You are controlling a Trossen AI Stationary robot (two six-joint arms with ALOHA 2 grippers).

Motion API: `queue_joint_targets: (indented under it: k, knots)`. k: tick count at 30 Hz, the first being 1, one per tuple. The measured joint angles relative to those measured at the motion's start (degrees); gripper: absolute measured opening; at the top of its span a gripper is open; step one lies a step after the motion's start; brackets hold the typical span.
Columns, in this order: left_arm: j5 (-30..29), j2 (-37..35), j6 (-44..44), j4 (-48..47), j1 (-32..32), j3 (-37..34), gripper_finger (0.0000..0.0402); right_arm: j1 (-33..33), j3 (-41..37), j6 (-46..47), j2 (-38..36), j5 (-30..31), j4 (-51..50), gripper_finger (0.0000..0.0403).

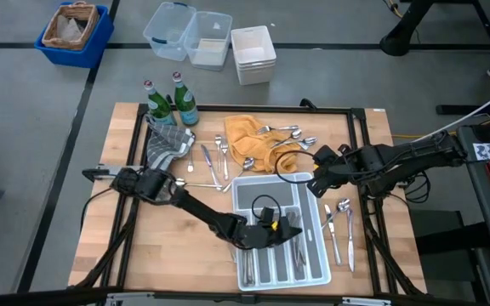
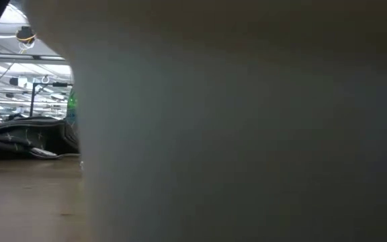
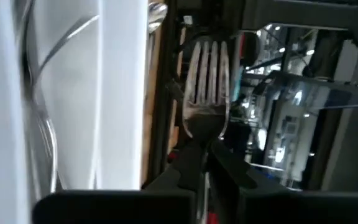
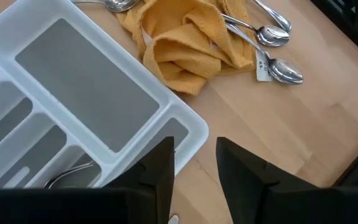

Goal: Sort silverware
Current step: Put the fork into the silverware tray

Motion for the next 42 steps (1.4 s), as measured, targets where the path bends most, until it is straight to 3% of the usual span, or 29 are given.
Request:
queue_joint_targets:
  k: [9, 30, 42]
  knots:
    - [0.87, 1.52, -7.72, -9.63, -0.55, 1.41, 0.0015, 0.04, 0.0, 0.0, 0.02, -0.02, 0.2, 0.0122]
    - [6.04, 1.52, -8.56, -17.24, 0.59, 1.46, 0.0018, 0.11, 0.0, -0.02, 0.02, -0.01, 0.77, 0.0122]
    - [8.26, 1.41, -8.53, -17.03, 2.6, 1.44, 0.0104, 0.11, 0.0, -0.02, 0.02, -0.09, 2.05, 0.0122]
